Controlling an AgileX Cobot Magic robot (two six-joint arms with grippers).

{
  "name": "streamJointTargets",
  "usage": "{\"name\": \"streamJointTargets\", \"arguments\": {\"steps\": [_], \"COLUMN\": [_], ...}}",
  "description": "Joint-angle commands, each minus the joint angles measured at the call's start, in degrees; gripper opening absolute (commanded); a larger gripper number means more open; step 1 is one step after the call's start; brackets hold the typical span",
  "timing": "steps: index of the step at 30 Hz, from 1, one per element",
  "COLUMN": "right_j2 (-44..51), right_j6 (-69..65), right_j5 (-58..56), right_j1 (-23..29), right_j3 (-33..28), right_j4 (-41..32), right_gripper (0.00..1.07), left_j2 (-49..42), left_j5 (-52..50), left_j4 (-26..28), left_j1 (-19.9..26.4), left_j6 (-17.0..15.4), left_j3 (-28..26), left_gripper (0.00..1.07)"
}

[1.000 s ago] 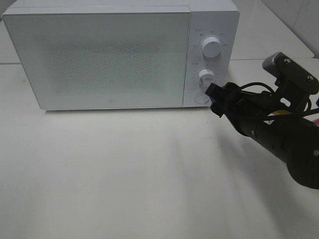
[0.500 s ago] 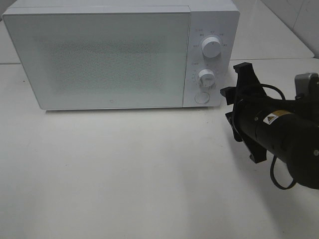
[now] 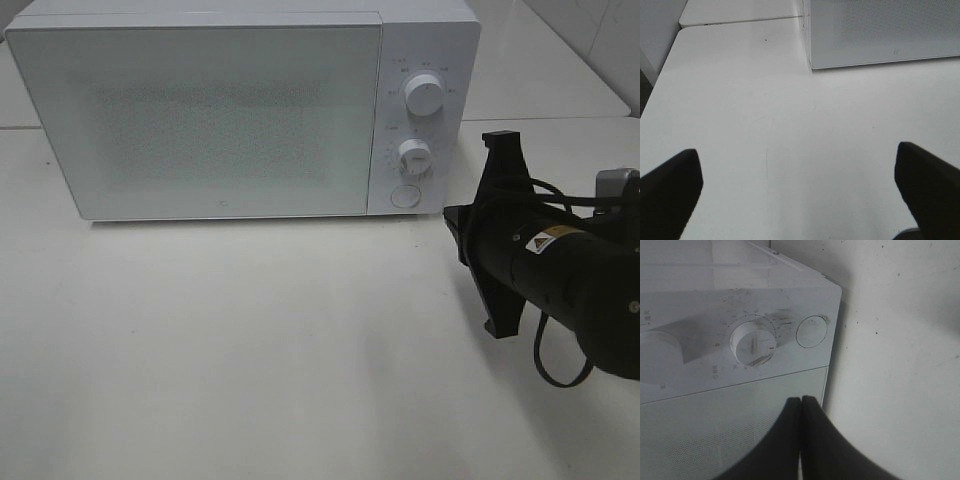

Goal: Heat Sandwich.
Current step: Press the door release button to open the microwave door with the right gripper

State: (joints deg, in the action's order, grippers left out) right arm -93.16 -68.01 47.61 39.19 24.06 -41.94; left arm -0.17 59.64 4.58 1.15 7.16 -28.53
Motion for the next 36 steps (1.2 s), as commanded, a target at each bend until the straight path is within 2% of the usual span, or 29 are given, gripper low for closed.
{"name": "streamJointTargets", "arguments": {"steps": [1, 10, 13, 24, 36], "right_j2": [-1.03, -6.47, -8.42, -13.29, -18.79], "right_j6": [-0.86, -4.41, -4.35, -7.62, -10.49], "right_j5": [-0.11, 0.17, 1.03, 1.03, 1.03], "right_j1": [0.11, 0.11, 0.06, -6.36, -7.91], "right_j3": [0.06, 0.57, 2.58, 9.0, 13.92], "right_j4": [0.29, 0.4, 1.26, 10.43, 11.75], "right_gripper": [0.0, 0.0, 0.0, 0.0, 0.0], "left_j2": [-1.55, -1.55, -1.55, -1.55, -1.55], "left_j5": [-0.23, -0.23, -0.23, -0.23, -0.23], "left_j4": [0.17, 0.17, 0.17, 0.17, 0.17], "left_j1": [0.06, 0.06, 0.06, 0.06, 0.06], "left_j6": [-0.46, -0.46, -0.46, -0.46, -0.46], "left_j3": [0.11, 0.11, 0.11, 0.11, 0.11], "left_gripper": [1.0, 1.0, 1.0, 1.0, 1.0]}}
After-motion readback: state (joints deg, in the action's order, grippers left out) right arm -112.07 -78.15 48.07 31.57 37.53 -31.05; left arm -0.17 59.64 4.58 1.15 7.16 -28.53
